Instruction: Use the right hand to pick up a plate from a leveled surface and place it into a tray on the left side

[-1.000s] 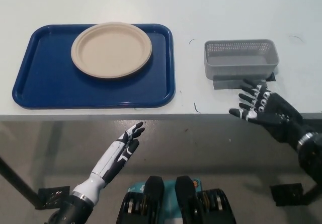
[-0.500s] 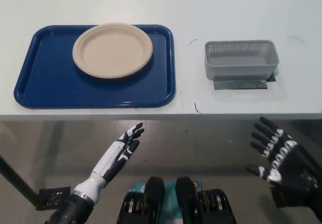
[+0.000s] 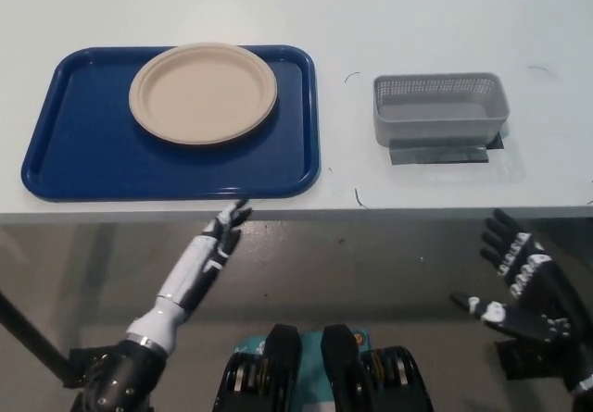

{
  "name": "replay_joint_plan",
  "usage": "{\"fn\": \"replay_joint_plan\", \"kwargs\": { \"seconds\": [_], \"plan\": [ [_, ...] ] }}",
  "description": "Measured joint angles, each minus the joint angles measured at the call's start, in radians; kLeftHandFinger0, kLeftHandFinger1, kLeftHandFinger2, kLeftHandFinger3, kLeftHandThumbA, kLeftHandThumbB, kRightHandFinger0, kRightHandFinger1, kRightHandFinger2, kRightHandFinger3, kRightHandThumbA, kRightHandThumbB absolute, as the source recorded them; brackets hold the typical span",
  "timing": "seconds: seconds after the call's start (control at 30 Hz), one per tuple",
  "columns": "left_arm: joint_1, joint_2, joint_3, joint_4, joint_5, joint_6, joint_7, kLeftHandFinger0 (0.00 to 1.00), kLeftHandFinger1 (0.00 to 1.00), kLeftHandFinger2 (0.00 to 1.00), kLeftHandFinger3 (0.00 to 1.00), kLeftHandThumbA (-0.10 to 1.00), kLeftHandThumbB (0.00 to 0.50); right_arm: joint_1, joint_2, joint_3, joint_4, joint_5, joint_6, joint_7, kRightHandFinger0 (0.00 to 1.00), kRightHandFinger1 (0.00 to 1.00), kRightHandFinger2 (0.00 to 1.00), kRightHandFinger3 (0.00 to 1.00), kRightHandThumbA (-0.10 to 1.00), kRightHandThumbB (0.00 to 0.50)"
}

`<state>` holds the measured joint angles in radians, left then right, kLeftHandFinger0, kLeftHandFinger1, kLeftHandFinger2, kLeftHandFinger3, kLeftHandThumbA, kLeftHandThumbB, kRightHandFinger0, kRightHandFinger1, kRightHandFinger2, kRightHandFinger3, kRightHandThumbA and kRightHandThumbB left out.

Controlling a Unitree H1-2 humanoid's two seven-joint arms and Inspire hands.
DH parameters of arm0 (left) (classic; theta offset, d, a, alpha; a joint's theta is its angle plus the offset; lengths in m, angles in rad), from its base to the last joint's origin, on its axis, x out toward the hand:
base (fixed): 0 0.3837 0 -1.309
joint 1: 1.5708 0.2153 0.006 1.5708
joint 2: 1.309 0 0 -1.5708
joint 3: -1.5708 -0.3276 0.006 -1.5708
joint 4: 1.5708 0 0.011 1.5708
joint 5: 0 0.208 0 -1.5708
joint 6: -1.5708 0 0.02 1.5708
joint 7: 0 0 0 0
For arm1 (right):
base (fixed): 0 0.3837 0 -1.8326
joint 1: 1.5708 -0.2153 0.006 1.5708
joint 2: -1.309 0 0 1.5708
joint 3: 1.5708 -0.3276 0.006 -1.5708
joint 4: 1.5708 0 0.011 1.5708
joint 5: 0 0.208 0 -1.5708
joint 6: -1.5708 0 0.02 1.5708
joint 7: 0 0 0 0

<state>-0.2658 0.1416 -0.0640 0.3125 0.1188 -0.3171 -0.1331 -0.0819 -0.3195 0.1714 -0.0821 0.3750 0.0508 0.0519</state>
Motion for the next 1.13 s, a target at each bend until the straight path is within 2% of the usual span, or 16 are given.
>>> {"fn": "replay_joint_plan", "kwargs": {
  "seconds": [0.1, 0.3, 0.33, 0.37, 0.4, 0.47, 0.57, 0.67, 0.7, 0.9, 0.97, 1.0, 1.03, 1.07, 1.1, 1.13],
  "plan": [
    [0.000, 0.001, 0.024, 0.002, -0.012, -0.011, 0.000, 1.00, 1.00, 1.00, 1.00, 1.00, 0.500, -0.012, 0.011, 0.015, 0.029, -0.044, -0.034, 0.024, 1.00, 1.00, 1.00, 1.00, 1.00, 0.156],
    [-0.001, 0.005, 0.049, 0.017, -0.033, -0.022, -0.001, 1.00, 1.00, 1.00, 1.00, 1.00, 0.500, -0.046, -0.010, 0.070, 0.046, -0.131, -0.032, 0.075, 1.00, 1.00, 1.00, 1.00, 1.00, 0.086],
    [-0.001, 0.004, 0.049, 0.018, -0.033, -0.022, -0.001, 1.00, 1.00, 1.00, 1.00, 1.00, 0.496, -0.054, -0.026, 0.090, 0.045, -0.153, -0.025, 0.083, 1.00, 1.00, 1.00, 1.00, 0.88, 0.068],
    [-0.001, 0.004, 0.049, 0.020, -0.033, -0.022, -0.001, 1.00, 1.00, 1.00, 1.00, 1.00, 0.491, -0.061, -0.043, 0.111, 0.045, -0.173, -0.016, 0.090, 1.00, 1.00, 1.00, 1.00, 0.63, 0.079],
    [0.000, 0.004, 0.049, 0.022, -0.033, -0.022, -0.001, 1.00, 1.00, 1.00, 1.00, 1.00, 0.489, -0.068, -0.060, 0.132, 0.045, -0.193, -0.008, 0.097, 1.00, 1.00, 1.00, 1.00, 0.54, 0.091],
    [0.001, 0.004, 0.049, 0.027, -0.033, -0.022, -0.001, 1.00, 1.00, 1.00, 1.00, 1.00, 0.495, -0.077, -0.092, 0.173, 0.045, -0.229, 0.009, 0.108, 1.00, 1.00, 1.00, 1.00, 0.54, 0.067],
    [0.003, 0.004, 0.049, 0.031, -0.032, -0.022, -0.002, 1.00, 1.00, 1.00, 1.00, 1.00, 0.500, -0.089, -0.131, 0.238, 0.041, -0.301, 0.035, 0.128, 1.00, 1.00, 1.00, 1.00, 0.43, 0.014],
    [0.003, 0.004, 0.049, 0.031, -0.032, -0.021, -0.002, 1.00, 1.00, 1.00, 1.00, 1.00, 0.500, -0.109, -0.162, 0.292, 0.037, -0.364, 0.056, 0.148, 1.00, 1.00, 1.00, 1.00, 0.46, 0.006],
    [0.003, 0.005, 0.049, 0.031, -0.032, -0.021, -0.002, 1.00, 1.00, 1.00, 1.00, 1.00, 0.500, -0.116, -0.168, 0.305, 0.036, -0.384, 0.062, 0.154, 1.00, 1.00, 1.00, 1.00, 0.32, 0.000],
    [0.003, 0.006, 0.047, 0.031, -0.029, -0.020, -0.002, 1.00, 1.00, 1.00, 1.00, 1.00, 0.500, -0.244, -0.118, 0.372, 0.174, -0.509, 0.073, 0.153, 1.00, 1.00, 1.00, 1.00, 0.01, 0.000],
    [0.003, 0.000, 0.044, 0.031, -0.028, -0.019, -0.002, 1.00, 1.00, 1.00, 1.00, 1.00, 0.500, -0.310, -0.078, 0.409, 0.285, -0.535, 0.074, 0.152, 1.00, 1.00, 1.00, 1.00, 0.05, 0.028],
    [0.005, -0.003, 0.044, 0.031, -0.028, -0.019, -0.002, 1.00, 1.00, 1.00, 1.00, 1.00, 0.500, -0.333, -0.061, 0.423, 0.330, -0.543, 0.075, 0.152, 1.00, 1.00, 1.00, 1.00, 0.11, 0.006],
    [0.009, -0.006, 0.043, 0.031, -0.028, -0.018, -0.002, 1.00, 1.00, 1.00, 1.00, 1.00, 0.500, -0.363, -0.037, 0.443, 0.391, -0.550, 0.076, 0.155, 1.00, 1.00, 1.00, 1.00, 0.23, 0.000],
    [0.013, -0.009, 0.043, 0.031, -0.027, -0.018, -0.002, 1.00, 1.00, 1.00, 1.00, 1.00, 0.500, -0.391, -0.012, 0.465, 0.445, -0.557, 0.078, 0.157, 1.00, 1.00, 1.00, 1.00, 0.25, 0.000],
    [0.019, -0.013, 0.042, 0.031, -0.027, -0.017, -0.002, 1.00, 1.00, 1.00, 1.00, 1.00, 0.500, -0.417, 0.014, 0.487, 0.514, -0.565, 0.081, 0.162, 1.00, 1.00, 1.00, 1.00, 0.38, 0.000],
    [0.022, -0.014, 0.042, 0.031, -0.026, -0.016, -0.002, 1.00, 1.00, 1.00, 1.00, 1.00, 0.500, -0.434, 0.033, 0.502, 0.549, -0.569, 0.083, 0.165, 1.00, 1.00, 1.00, 1.00, 0.36, 0.000]
  ]
}}
